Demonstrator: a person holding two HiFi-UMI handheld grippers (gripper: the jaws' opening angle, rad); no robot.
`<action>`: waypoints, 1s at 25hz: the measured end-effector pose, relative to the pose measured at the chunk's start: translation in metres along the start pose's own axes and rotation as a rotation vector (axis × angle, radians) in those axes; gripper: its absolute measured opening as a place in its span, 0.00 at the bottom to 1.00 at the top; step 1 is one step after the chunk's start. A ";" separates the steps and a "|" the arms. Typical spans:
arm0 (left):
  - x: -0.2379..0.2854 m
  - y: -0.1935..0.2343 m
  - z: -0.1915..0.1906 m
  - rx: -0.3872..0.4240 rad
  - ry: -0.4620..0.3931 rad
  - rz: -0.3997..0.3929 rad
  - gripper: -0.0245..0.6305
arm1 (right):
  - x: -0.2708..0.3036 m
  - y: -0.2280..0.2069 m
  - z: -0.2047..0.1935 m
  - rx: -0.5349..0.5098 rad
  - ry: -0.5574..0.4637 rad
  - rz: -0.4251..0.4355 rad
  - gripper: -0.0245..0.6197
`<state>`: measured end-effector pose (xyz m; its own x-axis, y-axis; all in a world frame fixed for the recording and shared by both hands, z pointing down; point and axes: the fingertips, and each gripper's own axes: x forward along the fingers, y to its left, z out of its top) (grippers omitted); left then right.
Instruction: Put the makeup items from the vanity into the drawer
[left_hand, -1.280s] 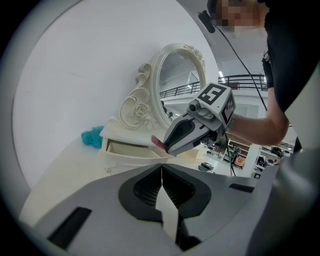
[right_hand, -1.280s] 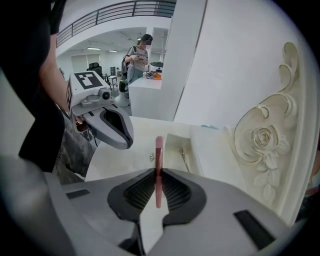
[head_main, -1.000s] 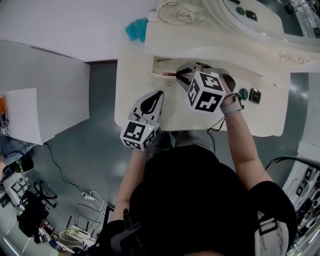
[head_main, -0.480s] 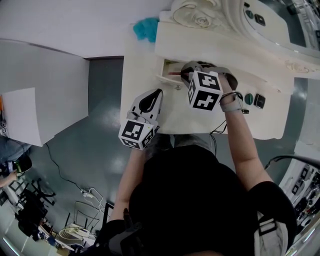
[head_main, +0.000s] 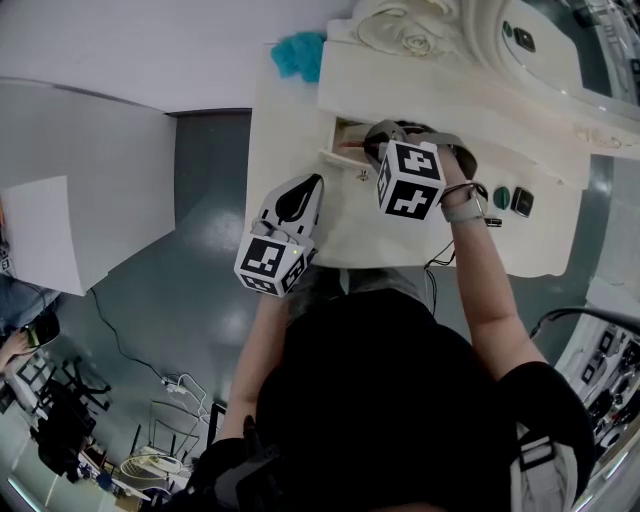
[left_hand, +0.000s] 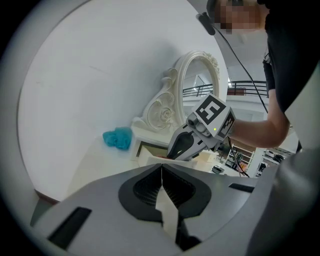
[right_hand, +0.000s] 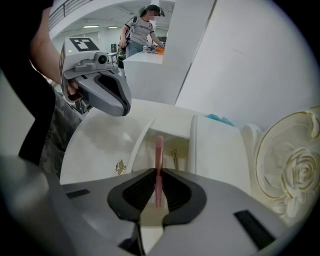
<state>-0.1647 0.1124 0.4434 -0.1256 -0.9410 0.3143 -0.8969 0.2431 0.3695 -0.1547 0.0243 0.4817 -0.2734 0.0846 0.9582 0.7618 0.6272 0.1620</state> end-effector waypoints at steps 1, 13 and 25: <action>0.000 0.001 0.000 -0.001 0.000 -0.001 0.06 | 0.000 0.000 0.000 0.000 0.001 0.001 0.13; -0.001 0.001 0.000 -0.009 -0.006 -0.009 0.06 | -0.004 0.001 -0.003 0.003 0.011 -0.018 0.13; -0.006 -0.015 -0.002 -0.003 -0.016 -0.004 0.06 | -0.018 0.002 -0.011 0.037 -0.013 -0.059 0.13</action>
<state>-0.1493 0.1150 0.4381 -0.1291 -0.9456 0.2986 -0.8962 0.2401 0.3730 -0.1414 0.0152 0.4674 -0.3256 0.0566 0.9438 0.7220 0.6594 0.2095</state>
